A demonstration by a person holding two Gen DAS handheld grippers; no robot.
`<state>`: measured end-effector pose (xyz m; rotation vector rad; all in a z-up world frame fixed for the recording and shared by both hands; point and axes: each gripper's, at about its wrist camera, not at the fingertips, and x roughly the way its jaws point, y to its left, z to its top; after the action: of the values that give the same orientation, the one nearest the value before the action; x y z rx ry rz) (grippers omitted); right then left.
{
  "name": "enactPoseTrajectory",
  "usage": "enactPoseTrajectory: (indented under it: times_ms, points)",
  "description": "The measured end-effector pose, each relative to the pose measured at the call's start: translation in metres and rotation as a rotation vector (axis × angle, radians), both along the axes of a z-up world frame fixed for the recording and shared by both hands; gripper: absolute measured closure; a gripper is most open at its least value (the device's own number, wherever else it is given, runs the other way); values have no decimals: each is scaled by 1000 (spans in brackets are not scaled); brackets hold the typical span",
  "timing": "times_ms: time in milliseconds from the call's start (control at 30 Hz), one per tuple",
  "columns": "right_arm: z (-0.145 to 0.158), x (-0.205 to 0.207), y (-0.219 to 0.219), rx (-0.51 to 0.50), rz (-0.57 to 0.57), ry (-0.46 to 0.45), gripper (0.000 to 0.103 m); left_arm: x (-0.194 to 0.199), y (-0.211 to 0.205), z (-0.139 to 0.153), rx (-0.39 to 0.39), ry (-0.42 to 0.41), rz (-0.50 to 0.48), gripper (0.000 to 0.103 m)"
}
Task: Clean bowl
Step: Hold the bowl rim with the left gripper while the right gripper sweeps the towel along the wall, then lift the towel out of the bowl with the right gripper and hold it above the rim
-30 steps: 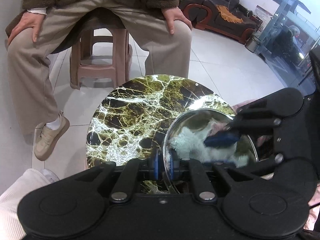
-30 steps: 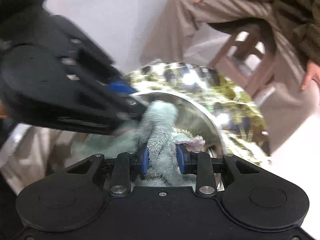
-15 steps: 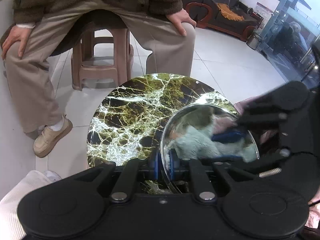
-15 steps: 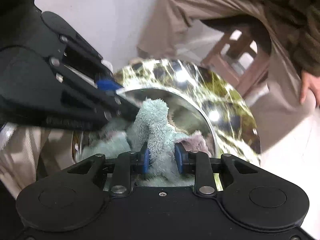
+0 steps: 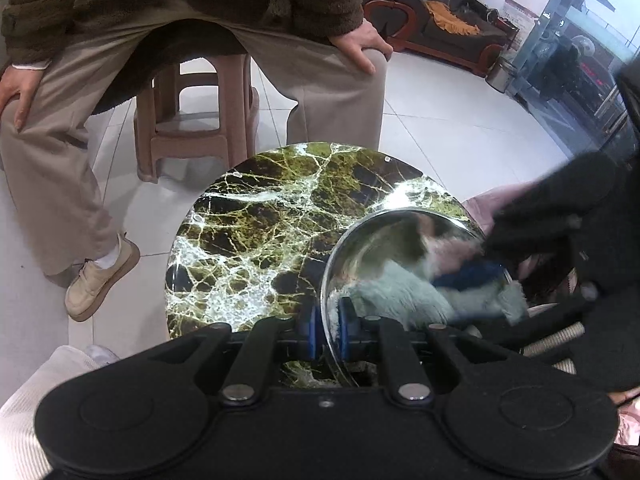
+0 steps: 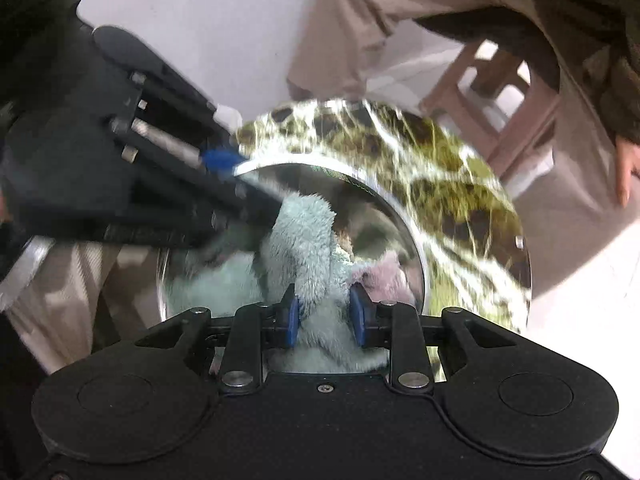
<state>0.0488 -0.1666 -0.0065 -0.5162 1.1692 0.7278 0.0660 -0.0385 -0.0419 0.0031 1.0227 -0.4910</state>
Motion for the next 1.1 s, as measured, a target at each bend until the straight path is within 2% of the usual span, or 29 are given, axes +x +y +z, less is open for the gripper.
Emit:
enactPoseTrajectory:
  times_ms: [100, 233, 333, 500, 633, 700, 900, 1100]
  points:
    - [-3, -4, 15, 23, 51, 29, 76, 0, 0, 0, 1, 1, -2, 92]
    - [-5, 9, 27, 26, 53, -7, 78, -1, 0, 2, 9, -1, -5, 92]
    - [-3, 15, 18, -5, 29, -50, 78, -2, 0, 2, 11, -1, -6, 91]
    - [-7, 3, 6, 1, 5, 6, 76, 3, -1, -1, -3, -1, -7, 92]
    - [-9, 12, 8, 116, -52, 40, 76, 5, 0, 2, -12, -16, 6, 92]
    - [-7, 18, -6, 191, -147, 36, 76, 3, 2, 6, -19, -35, 8, 92]
    - [5, 3, -36, 366, -326, -5, 76, 4, 7, 14, -42, -37, 20, 91]
    - [19, -14, -63, 464, -435, -76, 77, -3, 5, 23, -33, -49, 17, 86]
